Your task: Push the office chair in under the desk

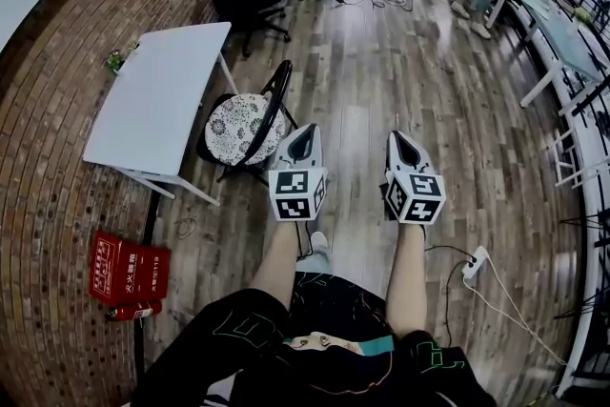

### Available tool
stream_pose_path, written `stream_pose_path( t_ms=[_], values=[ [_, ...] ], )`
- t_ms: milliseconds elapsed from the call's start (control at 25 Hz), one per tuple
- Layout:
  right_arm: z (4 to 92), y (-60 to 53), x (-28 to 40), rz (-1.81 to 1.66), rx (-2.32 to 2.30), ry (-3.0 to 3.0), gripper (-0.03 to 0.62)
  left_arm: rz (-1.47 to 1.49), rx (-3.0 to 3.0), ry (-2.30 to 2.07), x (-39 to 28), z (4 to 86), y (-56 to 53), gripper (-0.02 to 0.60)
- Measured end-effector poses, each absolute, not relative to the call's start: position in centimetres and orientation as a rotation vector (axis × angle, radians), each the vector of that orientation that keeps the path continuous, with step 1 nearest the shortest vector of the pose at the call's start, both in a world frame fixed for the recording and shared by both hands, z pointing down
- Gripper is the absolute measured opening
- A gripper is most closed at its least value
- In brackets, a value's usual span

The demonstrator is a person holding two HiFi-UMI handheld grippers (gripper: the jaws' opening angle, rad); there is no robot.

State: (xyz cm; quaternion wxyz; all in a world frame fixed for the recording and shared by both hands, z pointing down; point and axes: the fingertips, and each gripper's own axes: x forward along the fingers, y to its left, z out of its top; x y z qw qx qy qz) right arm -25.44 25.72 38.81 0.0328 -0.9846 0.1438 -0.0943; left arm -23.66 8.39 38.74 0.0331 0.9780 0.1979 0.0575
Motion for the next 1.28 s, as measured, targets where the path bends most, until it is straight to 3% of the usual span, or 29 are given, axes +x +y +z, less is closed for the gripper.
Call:
stream_pose_path(
  t_ms=[440,1040,1280],
  values=[
    [39.0,23.6,-12.0,-0.315,-3.065,0.488,0.005,0.199,2.961,0.561,-9.9,40.1,6.4,0.008],
    [42.2,27.2,-3.5,-0.396,-3.037,0.410,0.003,0.294,2.961,0.638,-0.8,43.3,9.9,0.008],
    [43.0,27.5,4.5,-0.372,-3.019,0.464,0.005,0.298,2.986,0.578,6.3,44.3,9.6,0.008]
  ],
)
